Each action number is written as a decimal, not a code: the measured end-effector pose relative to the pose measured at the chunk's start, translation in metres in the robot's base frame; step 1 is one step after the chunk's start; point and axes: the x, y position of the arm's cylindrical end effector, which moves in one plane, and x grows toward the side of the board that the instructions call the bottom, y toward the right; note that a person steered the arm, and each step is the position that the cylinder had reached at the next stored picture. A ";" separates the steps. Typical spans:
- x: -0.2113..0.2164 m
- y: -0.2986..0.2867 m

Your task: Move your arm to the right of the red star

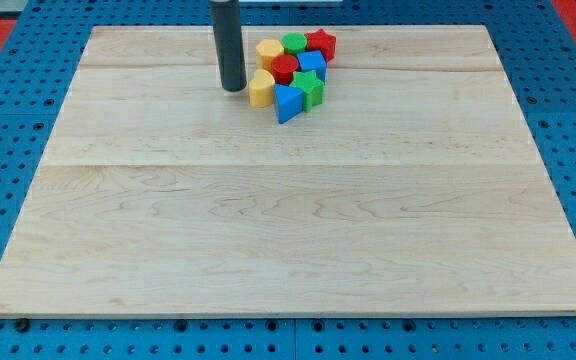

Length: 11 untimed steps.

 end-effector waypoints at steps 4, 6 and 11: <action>0.101 0.072; 0.101 0.170; -0.040 0.251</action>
